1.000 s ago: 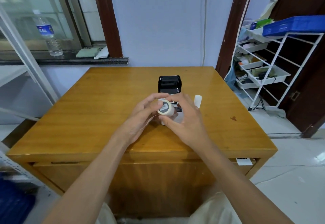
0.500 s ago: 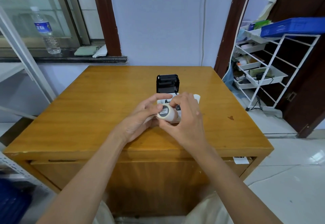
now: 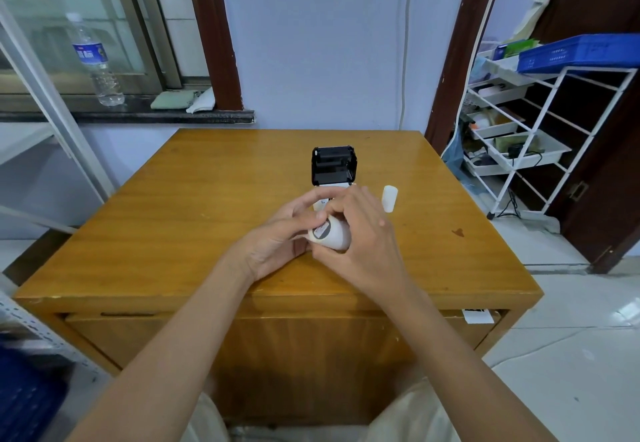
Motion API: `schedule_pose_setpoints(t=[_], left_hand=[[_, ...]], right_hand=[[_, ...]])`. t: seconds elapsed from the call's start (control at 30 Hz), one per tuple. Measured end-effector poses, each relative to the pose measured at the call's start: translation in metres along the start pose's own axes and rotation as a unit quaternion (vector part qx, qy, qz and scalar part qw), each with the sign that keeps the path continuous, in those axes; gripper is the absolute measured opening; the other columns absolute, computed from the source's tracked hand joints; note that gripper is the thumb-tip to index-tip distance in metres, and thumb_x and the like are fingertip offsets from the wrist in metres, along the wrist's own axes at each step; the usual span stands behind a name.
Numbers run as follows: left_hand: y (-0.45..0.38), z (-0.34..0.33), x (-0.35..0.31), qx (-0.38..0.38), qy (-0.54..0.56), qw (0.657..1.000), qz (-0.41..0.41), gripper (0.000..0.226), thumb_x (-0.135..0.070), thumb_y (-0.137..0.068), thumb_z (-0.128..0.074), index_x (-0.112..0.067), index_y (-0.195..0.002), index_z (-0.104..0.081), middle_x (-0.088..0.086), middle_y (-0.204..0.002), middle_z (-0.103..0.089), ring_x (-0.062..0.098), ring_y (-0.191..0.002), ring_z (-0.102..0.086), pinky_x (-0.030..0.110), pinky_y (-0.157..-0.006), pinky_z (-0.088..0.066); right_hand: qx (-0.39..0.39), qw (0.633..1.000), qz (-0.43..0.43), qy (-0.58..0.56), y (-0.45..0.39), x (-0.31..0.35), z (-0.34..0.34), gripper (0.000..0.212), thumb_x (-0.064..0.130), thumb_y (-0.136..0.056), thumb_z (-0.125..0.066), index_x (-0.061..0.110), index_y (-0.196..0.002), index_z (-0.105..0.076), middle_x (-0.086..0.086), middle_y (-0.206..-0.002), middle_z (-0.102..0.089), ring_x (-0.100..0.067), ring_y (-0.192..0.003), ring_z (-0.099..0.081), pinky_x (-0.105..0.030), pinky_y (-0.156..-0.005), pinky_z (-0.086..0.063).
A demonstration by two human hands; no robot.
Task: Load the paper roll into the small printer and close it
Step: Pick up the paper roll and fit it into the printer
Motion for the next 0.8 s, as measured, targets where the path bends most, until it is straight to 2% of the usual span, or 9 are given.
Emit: schedule_pose_setpoints(t=[0.13, 0.2, 0.27, 0.33, 0.43, 0.53, 0.63, 0.7, 0.8], left_hand=[[0.001, 0.0, -0.001, -0.002, -0.002, 1.0, 0.024, 0.072, -0.055, -0.066, -0.09, -0.031, -0.131, -0.071, 0.002, -0.115, -0.071, 0.02, -0.107, -0.059, 0.038, -0.094, -0.042], [0.001, 0.0, -0.003, -0.001, 0.003, 1.0, 0.026, 0.065, -0.05, -0.069, -0.089, -0.032, -0.129, -0.072, 0.0, -0.112, -0.072, 0.017, -0.102, -0.061, 0.031, -0.087, -0.046], [0.001, 0.001, -0.004, -0.003, 0.016, 1.0, 0.024, 0.057, -0.04, -0.076, -0.084, -0.029, -0.131, -0.071, 0.001, -0.113, -0.073, 0.015, -0.102, -0.065, 0.028, -0.086, -0.051], [0.002, 0.003, -0.004, 0.011, 0.041, 0.999, 0.025, 0.064, -0.039, -0.077, -0.086, -0.023, -0.136, -0.068, 0.004, -0.118, -0.073, 0.018, -0.106, -0.067, 0.03, -0.089, -0.053], [0.002, 0.005, -0.003, 0.038, 0.088, 0.995, 0.032, 0.067, -0.04, -0.069, -0.093, -0.021, -0.13, -0.072, 0.005, -0.118, -0.074, 0.017, -0.103, -0.071, 0.029, -0.084, -0.06], [0.0, 0.007, -0.001, 0.063, 0.114, 0.991, 0.033, 0.074, -0.033, -0.07, -0.094, -0.016, -0.136, -0.065, 0.009, -0.121, -0.071, 0.019, -0.104, -0.07, 0.029, -0.084, -0.06], [-0.001, 0.011, 0.001, 0.064, 0.131, 0.989, 0.018, 0.082, -0.026, -0.07, -0.094, -0.012, -0.142, -0.058, 0.01, -0.119, -0.07, 0.021, -0.103, -0.071, 0.029, -0.081, -0.061], [-0.002, 0.014, 0.001, 0.055, 0.129, 0.99, 0.004, 0.084, -0.025, -0.068, -0.094, -0.015, -0.143, -0.058, 0.009, -0.12, -0.069, 0.022, -0.104, -0.069, 0.031, -0.081, -0.061], [-0.003, 0.017, 0.003, 0.047, 0.124, 0.991, -0.018, 0.087, -0.027, -0.066, -0.096, -0.021, -0.145, -0.057, 0.009, -0.119, -0.064, 0.022, -0.102, -0.064, 0.034, -0.082, -0.058]], right_hand=[[0.002, 1.0, 0.004, -0.024, 0.003, 0.003, 0.002, 0.037, 0.023, -0.078, -0.087, 0.007, -0.101, -0.062, -0.001, -0.095, -0.063, -0.021, -0.086, -0.059, -0.043, -0.071, -0.052], [-0.002, 0.999, -0.007, -0.034, 0.003, 0.003, 0.002, 0.038, 0.025, -0.078, -0.086, 0.005, -0.101, -0.063, 0.002, -0.097, -0.061, -0.023, -0.087, -0.06, -0.044, -0.071, -0.053], [-0.002, 0.999, -0.009, -0.037, 0.003, 0.003, 0.002, 0.038, 0.025, -0.079, -0.086, 0.005, -0.101, -0.063, 0.012, -0.103, -0.057, -0.022, -0.088, -0.06, -0.044, -0.071, -0.053], [0.0, 0.999, -0.019, -0.045, 0.003, 0.003, 0.004, 0.039, 0.026, -0.078, -0.086, 0.005, -0.102, -0.063, 0.021, -0.105, -0.052, -0.019, -0.089, -0.06, -0.039, -0.074, -0.053], [0.002, 0.992, -0.075, -0.098, 0.003, -0.002, 0.008, 0.039, 0.022, -0.077, -0.087, 0.011, -0.105, -0.061, 0.011, -0.099, -0.06, -0.014, -0.087, -0.06, -0.029, -0.075, -0.051], [0.014, 0.994, -0.064, -0.091, 0.002, -0.003, 0.009, 0.036, 0.025, -0.08, -0.079, 0.008, -0.109, -0.066, 0.002, -0.101, -0.062, -0.016, -0.091, -0.06, -0.023, -0.077, -0.048], [0.006, 0.998, -0.032, -0.058, 0.002, -0.002, 0.007, 0.038, 0.027, -0.085, -0.074, 0.006, -0.117, -0.073, -0.003, -0.105, -0.06, -0.022, -0.098, -0.058, -0.029, -0.079, -0.05], [0.003, 0.999, -0.022, -0.036, 0.003, 0.0, 0.006, 0.042, 0.026, -0.084, -0.075, 0.006, -0.122, -0.074, -0.004, -0.107, -0.059, -0.022, -0.101, -0.057, -0.034, -0.079, -0.052], [0.025, 1.0, 0.003, 0.005, 0.003, 0.005, 0.007, 0.067, 0.04, -0.08, -0.084, 0.005, -0.135, -0.067, -0.009, -0.117, -0.06, -0.025, -0.107, -0.058, -0.035, -0.085, -0.054]])
Point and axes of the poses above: each hand's wrist, its own y-axis away from the middle knuckle, its own z-axis out of the back of the hand, x = y × z, the point moved 1 cm from there along -y, towards the middle knuckle
